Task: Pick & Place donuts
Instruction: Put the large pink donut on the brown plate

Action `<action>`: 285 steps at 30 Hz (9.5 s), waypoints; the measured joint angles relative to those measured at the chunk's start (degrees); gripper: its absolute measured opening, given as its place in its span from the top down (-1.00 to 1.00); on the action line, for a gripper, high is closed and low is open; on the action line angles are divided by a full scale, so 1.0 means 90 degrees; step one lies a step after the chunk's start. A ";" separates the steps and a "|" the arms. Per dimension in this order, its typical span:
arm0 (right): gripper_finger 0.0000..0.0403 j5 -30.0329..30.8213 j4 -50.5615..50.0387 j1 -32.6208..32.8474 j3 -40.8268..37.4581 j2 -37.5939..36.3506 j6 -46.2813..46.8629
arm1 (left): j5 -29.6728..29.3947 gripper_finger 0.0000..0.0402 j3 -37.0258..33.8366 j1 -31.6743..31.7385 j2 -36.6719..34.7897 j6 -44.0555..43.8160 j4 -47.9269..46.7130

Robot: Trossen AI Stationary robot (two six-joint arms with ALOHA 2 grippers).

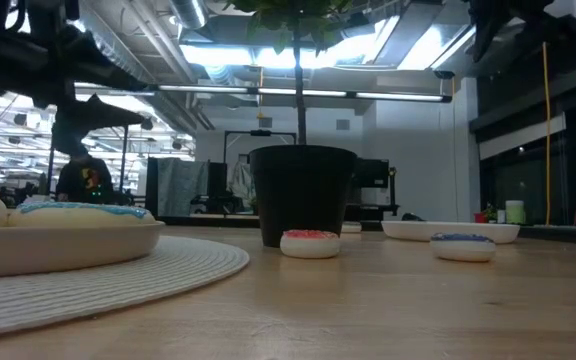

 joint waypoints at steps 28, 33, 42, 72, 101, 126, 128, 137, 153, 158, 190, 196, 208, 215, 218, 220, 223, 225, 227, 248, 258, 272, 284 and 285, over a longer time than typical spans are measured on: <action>-0.08 0.0402 -0.0143 0.3592 -0.0010 0.1582 0.0822 | -0.0003 -0.01 -0.0651 0.0009 -0.0211 0.0463 0.0620; -0.08 0.0379 -0.0140 0.4607 -0.0010 0.1886 0.0586 | -0.0003 -0.01 -0.0651 0.0009 -0.0211 0.0463 0.0620; -0.08 0.0382 -0.0046 0.5686 -0.0010 0.2634 0.0405 | -0.0003 -0.01 -0.0651 0.0009 -0.0211 0.0462 0.0620; -0.08 -0.1268 0.3638 0.7515 -0.2487 0.3466 0.2354 | 0.0016 -0.01 -0.0651 0.0009 -0.0211 0.0461 0.0632; 0.72 -0.1095 0.4147 0.7532 -0.2198 0.4274 0.2231 | 0.0016 -0.01 -0.0651 0.0009 -0.0213 0.0461 0.0637; 0.86 -0.0568 0.2852 0.6938 0.0672 0.4272 0.2082 | 0.0014 -0.01 -0.0651 0.0009 -0.0211 0.0461 0.0634; 0.86 -0.0543 0.2680 0.6779 0.0874 0.4272 0.2127 | 0.0014 -0.01 -0.0651 0.0009 -0.0213 0.0461 0.0634; 0.87 -0.0438 0.2630 0.6019 0.1555 0.4476 0.2069 | -0.0051 -0.01 -0.0645 0.0010 -0.0212 0.0200 0.0721; 0.87 0.0505 0.1529 0.5467 0.5419 0.6802 0.0989 | 0.1234 -0.01 -0.0632 0.0012 -0.0189 -0.0892 0.2149; 0.87 0.1375 0.1571 0.5545 0.6340 0.7204 0.0843 | 0.1697 -0.01 -0.0632 0.0009 -0.0186 -0.1103 0.2962; 0.87 0.2766 0.2174 0.6075 0.6703 0.7320 -0.0794 | -0.0871 0.11 0.3927 -0.2608 0.3207 0.0509 0.1166; 0.87 0.2767 0.2174 0.6113 0.6703 0.7320 -0.1048 | -0.1282 0.11 0.4563 -0.2805 0.4001 -0.0241 0.1154; 0.87 0.2717 0.2159 0.6178 0.6703 0.7320 -0.1503 | -0.1440 0.11 0.5476 -0.2873 0.5118 -0.2155 0.0733; 0.87 0.2713 0.2109 0.6269 0.6700 0.7320 -0.1636 | -0.1452 0.10 0.5792 -0.2985 0.5527 -0.3276 0.0192; 0.87 0.2712 0.2089 0.6286 0.6698 0.7320 -0.1670 | -0.1450 0.10 0.5947 -0.3012 0.5724 -0.3415 0.0169; 0.87 0.2711 0.2089 0.6304 0.6698 0.7320 -0.1705 | -0.1446 0.10 0.6087 -0.3010 0.5864 -0.3437 0.0168; 0.87 0.2716 0.2091 0.6323 0.6698 0.7320 -0.1744 | -0.1380 0.10 0.6305 -0.2988 0.6061 -0.3427 0.0183; 0.87 0.2718 0.2091 0.6348 0.6698 0.7320 -0.1762 | -0.1378 0.10 0.6436 -0.2985 0.6177 -0.3374 0.0172; 0.87 0.2716 0.2093 0.6376 0.6698 0.7320 -0.1775 | -0.1383 0.10 0.6547 -0.2985 0.6273 -0.3376 0.0163; 0.87 0.2764 0.2089 0.6432 0.6693 0.7320 -0.1780 | -0.0798 0.11 0.7188 -0.2691 0.6890 -0.3094 0.0258; 0.87 0.2767 0.2109 0.6432 0.6693 0.7320 -0.1802 | -0.0718 0.53 0.7188 -0.2718 0.6890 -0.3103 0.0360; 0.62 0.2274 0.2077 0.6434 0.6695 0.7315 -0.2169 | -0.1002 0.96 0.7181 -0.2861 0.6847 -0.3140 0.0169; 0.28 0.2445 0.1987 0.6441 0.6695 0.7140 -0.2333 | -0.0775 0.98 0.7183 -0.2888 0.6822 -0.3281 -0.0152; 0.24 0.2503 0.1969 0.6441 0.6695 0.7106 -0.2342 | -0.0775 0.98 0.7183 -0.2888 0.6822 -0.3280 -0.0181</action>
